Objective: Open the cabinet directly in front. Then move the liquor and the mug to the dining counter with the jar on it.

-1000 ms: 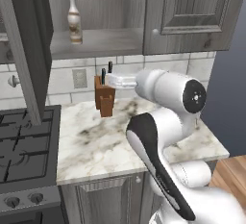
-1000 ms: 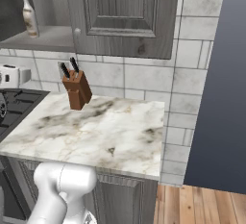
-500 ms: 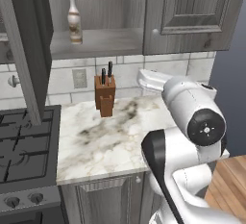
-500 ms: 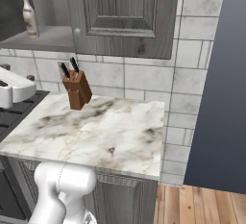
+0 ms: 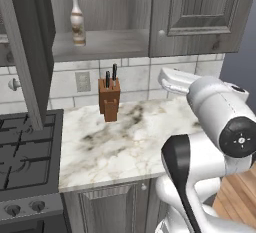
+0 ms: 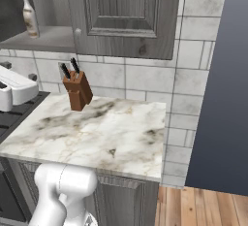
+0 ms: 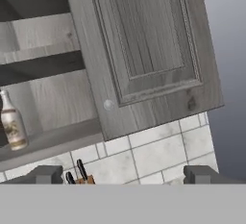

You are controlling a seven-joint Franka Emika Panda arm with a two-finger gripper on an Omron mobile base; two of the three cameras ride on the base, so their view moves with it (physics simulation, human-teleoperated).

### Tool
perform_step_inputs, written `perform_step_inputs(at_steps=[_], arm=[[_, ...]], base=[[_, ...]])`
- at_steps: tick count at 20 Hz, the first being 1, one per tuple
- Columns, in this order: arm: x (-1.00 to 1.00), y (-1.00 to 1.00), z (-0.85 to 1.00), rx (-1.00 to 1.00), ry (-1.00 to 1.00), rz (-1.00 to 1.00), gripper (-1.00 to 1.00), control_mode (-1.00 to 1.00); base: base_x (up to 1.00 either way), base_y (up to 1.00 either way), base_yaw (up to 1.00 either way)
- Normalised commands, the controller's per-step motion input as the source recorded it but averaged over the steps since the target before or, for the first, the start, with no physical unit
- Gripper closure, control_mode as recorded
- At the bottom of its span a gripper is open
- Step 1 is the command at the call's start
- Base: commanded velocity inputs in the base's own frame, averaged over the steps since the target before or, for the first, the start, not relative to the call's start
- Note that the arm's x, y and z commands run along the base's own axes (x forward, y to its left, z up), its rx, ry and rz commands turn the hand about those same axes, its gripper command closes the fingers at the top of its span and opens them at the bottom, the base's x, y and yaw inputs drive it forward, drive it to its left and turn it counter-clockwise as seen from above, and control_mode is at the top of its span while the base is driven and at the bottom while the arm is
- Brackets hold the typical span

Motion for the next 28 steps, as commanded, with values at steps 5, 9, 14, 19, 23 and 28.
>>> perform_step_inputs(at_steps=[5, 9, 14, 19, 23, 28], arm=[[0.00, 0.00, 0.00, -0.38, 0.01, 0.16, -1.00, -1.00], [0.00, 0.00, 0.00, -0.05, 0.00, 0.03, -1.00, -1.00], [0.00, -0.26, 0.09, 0.05, 0.00, 0.00, -1.00, -1.00], [0.10, -0.26, 0.20, 0.06, 0.00, 0.00, -1.00, -1.00], [0.23, -0.03, 0.13, 0.03, 0.00, 0.05, -1.00, -1.00], [0.48, 0.00, 0.13, 0.01, 0.00, 0.07, -1.00, -1.00]], base=[[0.00, 0.00, 0.00], [0.00, 0.00, 0.00], [0.00, 0.00, 0.00], [0.00, 0.00, 0.00], [0.00, 0.00, 0.00], [0.00, 0.00, 0.00]])
